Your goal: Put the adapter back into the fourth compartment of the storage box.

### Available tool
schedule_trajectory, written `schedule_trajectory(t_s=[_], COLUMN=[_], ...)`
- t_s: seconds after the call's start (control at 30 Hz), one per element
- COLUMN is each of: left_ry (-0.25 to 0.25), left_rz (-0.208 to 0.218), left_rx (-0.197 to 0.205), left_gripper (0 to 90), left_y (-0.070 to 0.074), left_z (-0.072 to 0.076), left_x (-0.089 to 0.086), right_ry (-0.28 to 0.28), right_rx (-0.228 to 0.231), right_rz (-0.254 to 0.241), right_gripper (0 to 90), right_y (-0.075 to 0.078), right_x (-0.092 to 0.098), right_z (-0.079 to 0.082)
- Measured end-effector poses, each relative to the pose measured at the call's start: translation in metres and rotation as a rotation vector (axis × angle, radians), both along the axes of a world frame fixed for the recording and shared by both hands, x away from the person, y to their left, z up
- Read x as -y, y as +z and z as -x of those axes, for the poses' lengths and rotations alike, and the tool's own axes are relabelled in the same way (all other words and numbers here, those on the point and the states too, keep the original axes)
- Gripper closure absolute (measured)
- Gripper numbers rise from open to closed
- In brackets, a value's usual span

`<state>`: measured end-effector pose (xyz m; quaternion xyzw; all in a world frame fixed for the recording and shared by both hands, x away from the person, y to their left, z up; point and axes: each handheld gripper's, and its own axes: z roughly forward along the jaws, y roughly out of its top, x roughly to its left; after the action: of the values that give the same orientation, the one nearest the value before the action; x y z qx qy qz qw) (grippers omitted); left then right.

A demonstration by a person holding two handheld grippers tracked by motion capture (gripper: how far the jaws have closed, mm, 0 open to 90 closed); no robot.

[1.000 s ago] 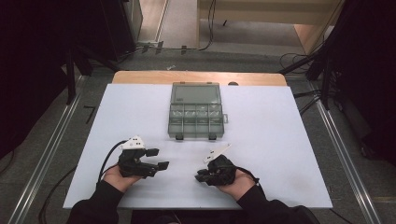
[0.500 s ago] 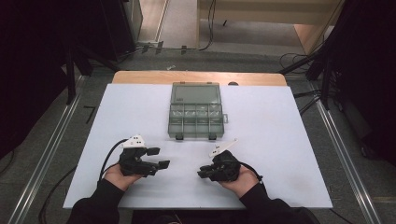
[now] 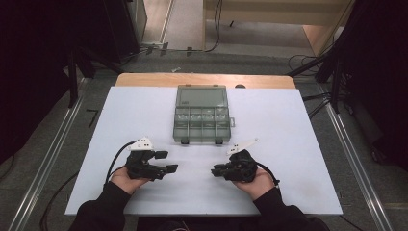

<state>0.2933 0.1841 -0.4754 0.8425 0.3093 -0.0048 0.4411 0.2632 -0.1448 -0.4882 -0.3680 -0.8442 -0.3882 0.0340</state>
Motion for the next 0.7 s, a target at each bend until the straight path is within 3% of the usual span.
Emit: schedule_trajectory(t_s=[0.7], left_ry=[-0.006], left_rz=[0.012], left_rx=[-0.01], left_gripper=[28.1], left_y=[-0.001], left_z=[-0.005], left_x=[0.005], right_ry=[-0.095], right_rx=[0.019], right_rz=[-0.032], right_gripper=[74.4], right_y=[0.01], right_x=[0.026], right_z=[-0.01])
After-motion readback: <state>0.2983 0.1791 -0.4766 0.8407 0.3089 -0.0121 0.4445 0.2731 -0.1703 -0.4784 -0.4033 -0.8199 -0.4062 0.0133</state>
